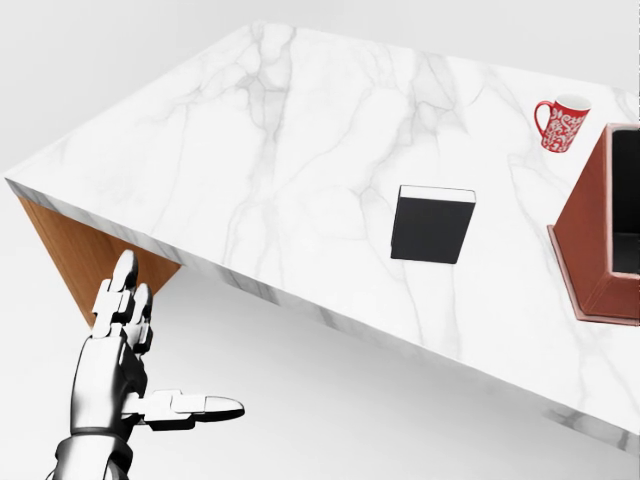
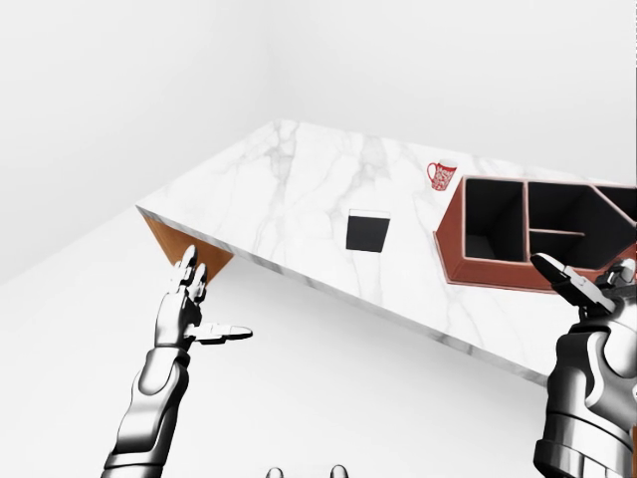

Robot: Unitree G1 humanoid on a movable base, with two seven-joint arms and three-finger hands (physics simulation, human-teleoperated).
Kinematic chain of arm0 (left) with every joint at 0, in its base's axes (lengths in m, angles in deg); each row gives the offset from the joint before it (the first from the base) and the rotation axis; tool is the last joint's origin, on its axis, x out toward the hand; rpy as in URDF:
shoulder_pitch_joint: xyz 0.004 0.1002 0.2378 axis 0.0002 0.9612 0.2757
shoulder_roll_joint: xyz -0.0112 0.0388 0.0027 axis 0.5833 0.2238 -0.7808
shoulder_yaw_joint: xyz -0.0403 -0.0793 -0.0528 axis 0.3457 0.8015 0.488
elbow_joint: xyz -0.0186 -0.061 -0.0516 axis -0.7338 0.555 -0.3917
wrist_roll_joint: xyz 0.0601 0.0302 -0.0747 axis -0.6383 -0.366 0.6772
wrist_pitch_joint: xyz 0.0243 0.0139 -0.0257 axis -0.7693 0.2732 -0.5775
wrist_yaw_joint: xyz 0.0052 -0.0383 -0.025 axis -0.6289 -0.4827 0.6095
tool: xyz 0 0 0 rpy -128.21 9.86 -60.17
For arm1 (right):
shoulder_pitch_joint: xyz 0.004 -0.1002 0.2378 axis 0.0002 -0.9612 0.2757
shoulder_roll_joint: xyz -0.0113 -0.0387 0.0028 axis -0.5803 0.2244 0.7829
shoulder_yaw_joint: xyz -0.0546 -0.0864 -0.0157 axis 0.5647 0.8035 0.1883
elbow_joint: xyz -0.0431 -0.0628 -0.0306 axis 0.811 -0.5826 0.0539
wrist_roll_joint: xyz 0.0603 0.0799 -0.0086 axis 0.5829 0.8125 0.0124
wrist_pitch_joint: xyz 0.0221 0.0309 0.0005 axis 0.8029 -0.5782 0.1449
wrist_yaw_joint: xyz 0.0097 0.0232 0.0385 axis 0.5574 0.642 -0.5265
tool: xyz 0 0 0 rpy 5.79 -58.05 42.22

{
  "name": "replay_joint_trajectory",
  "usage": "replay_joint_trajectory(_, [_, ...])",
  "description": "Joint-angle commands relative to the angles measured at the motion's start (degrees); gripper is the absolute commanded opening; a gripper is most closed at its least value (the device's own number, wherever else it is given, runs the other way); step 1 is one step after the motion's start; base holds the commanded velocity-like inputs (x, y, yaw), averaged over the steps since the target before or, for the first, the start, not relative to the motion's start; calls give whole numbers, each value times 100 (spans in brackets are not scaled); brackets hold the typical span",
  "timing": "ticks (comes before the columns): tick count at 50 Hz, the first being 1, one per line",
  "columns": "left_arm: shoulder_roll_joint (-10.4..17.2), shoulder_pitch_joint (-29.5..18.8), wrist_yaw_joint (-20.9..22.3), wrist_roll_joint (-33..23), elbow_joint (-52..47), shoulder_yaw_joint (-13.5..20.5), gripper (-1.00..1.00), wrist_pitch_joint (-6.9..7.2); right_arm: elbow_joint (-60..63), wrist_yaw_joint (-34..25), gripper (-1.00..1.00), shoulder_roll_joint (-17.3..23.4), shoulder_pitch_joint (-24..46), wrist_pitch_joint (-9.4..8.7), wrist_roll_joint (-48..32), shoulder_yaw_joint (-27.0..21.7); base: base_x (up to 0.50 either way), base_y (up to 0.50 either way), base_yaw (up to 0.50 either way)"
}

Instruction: Pick up the book and place it in the left compartment of the caddy.

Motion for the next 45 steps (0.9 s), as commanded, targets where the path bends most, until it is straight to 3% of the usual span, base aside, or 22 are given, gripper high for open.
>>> replay_joint_trajectory(1, [2,-10,1,2,21,-1,100,-19,-8,-6,100,-2,9,18,-12,4,12,-21,0])
replay_joint_trajectory(8, [2,-17,14,23,15,6,100,-7,-20,-18,100,-6,15,25,-20,9,12,-21,0])
replay_joint_trajectory(9, [-10,6,-4,3,-82,-17,100,70,19,-2,100,-1,-1,0,-11,2,12,-21,0])
replay_joint_trajectory(11, [-5,6,6,-1,-44,-17,100,23,92,25,100,4,-24,-63,1,-15,11,-21,0])
replay_joint_trajectory(13, [-17,49,17,4,-146,-36,100,66,2,-14,100,-11,7,10,-30,0,12,-21,0])
replay_joint_trajectory(18, [-1,13,29,3,-43,-16,100,2,-125,-44,100,-9,52,98,-39,44,11,-21,0])
replay_joint_trajectory(28, [-7,31,55,31,-71,-20,100,5,9,-4,100,-2,-8,7,-11,23,12,-21,0])
replay_joint_trajectory(45, [-27,82,36,22,-194,-41,100,63,-85,-20,100,-1,25,55,-29,27,11,-21,0])
